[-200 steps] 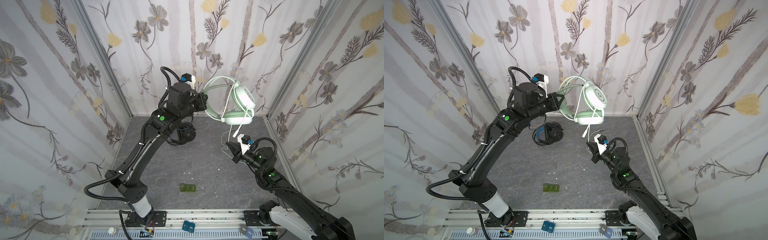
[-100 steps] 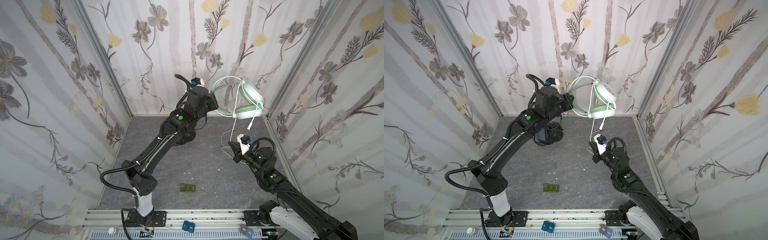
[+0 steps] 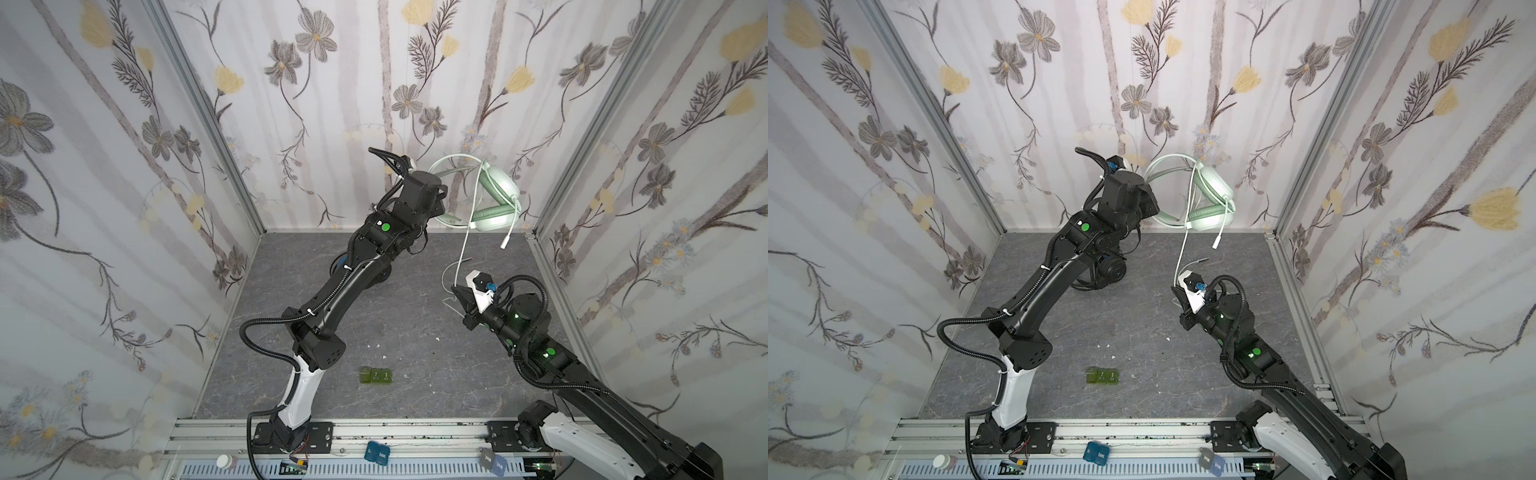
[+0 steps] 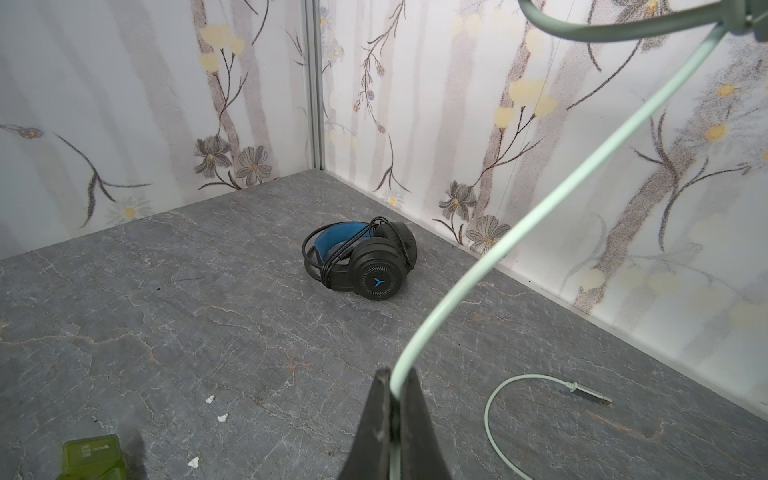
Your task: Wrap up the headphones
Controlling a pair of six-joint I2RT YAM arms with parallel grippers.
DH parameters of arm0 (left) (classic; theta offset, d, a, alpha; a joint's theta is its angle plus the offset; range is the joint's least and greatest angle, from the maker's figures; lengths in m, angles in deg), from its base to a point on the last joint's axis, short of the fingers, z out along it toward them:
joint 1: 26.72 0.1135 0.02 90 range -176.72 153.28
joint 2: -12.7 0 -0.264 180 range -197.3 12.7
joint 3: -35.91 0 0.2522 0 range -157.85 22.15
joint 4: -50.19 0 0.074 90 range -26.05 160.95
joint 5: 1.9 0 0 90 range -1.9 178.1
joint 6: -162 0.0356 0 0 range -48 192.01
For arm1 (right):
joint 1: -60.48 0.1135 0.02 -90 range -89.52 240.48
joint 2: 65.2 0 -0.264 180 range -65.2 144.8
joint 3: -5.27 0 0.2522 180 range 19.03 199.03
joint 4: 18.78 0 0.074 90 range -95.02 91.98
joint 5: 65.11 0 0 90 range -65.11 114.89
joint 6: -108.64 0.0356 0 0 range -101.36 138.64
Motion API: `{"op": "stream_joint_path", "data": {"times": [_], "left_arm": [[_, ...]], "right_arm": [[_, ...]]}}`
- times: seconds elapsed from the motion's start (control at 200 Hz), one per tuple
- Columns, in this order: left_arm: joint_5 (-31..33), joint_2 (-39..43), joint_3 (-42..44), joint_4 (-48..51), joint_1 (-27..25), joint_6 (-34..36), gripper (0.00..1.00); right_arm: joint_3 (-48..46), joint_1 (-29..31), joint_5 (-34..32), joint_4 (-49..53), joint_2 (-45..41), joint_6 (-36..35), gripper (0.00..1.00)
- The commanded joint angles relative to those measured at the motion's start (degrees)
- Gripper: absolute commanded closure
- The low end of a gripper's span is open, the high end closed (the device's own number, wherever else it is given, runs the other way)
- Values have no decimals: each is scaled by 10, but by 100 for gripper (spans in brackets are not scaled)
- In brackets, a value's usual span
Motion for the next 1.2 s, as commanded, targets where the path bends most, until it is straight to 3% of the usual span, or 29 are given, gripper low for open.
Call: {"op": "stream_joint_path", "data": {"times": [0.0,0.18,0.51,0.699,0.894,1.054,1.134,1.194], "left_arm": [[96,-6,-7,-14,-3,42,100],[167,18,102,-55,-6,171,100],[211,57,231,-137,-24,375,100],[231,77,270,-147,-29,447,100],[244,101,296,-149,-29,474,100],[201,109,305,-131,-35,507,100],[107,100,278,-60,-33,497,100],[74,90,255,-15,-35,485,100]], "right_arm": [[25,6,6,57,2,-19,100],[65,7,12,101,8,-13,100],[135,6,41,173,33,12,100],[183,4,19,240,52,-6,100],[202,2,22,266,57,-23,100],[214,2,-29,277,60,-42,100],[222,0,-72,278,63,-60,100],[230,-4,-93,278,66,-73,100]]}}
